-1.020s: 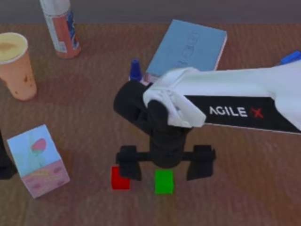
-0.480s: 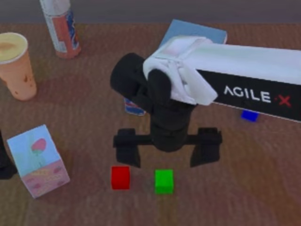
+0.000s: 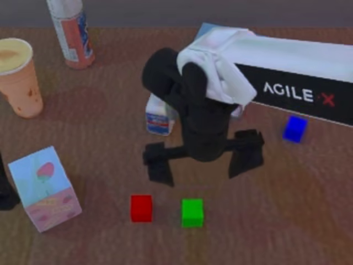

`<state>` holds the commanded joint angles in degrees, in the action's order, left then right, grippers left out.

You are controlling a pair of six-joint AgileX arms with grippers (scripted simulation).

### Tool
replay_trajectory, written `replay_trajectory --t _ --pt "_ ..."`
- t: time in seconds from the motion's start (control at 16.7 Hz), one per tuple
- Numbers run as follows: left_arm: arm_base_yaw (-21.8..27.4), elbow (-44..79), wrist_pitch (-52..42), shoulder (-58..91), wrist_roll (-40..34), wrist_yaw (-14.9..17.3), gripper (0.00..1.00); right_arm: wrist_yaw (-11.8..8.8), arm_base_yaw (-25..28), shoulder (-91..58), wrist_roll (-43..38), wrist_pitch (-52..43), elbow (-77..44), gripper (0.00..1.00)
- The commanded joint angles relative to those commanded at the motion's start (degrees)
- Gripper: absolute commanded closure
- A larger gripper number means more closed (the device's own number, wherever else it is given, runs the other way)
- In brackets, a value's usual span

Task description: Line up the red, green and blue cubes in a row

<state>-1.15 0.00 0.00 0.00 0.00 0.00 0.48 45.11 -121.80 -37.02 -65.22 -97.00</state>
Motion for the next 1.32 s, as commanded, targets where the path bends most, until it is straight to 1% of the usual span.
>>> replay_trajectory --t 0.12,0.24,0.66,0.84,0.96,1.08,1.32 --pt "0.0 0.0 0.0 0.0 0.0 0.0 0.0 0.0 -3.02 -1.67 8.36 -0.71 -1.89 0.0" --pt "0.0 0.0 0.0 0.0 0.0 0.0 0.0 -0.03 -6.63 -3.3 18.56 -1.4 -3.66 0.0" --pt "0.0 0.0 0.0 0.0 0.0 0.0 0.0 -0.09 -20.94 -8.67 61.68 -3.73 -9.24 0.0" --pt "0.0 0.0 0.0 0.0 0.0 0.0 0.0 -0.12 -26.45 -9.56 75.8 -3.86 -11.0 0.0" --pt "0.0 0.0 0.0 0.0 0.0 0.0 0.0 -0.17 -29.32 -9.56 82.22 -3.62 -11.79 0.0" --pt "0.0 0.0 0.0 0.0 0.0 0.0 0.0 -0.22 -31.23 -9.41 86.2 -3.34 -12.32 0.0" --pt "0.0 0.0 0.0 0.0 0.0 0.0 0.0 -0.25 -31.97 -9.29 87.67 -3.2 -12.51 0.0"
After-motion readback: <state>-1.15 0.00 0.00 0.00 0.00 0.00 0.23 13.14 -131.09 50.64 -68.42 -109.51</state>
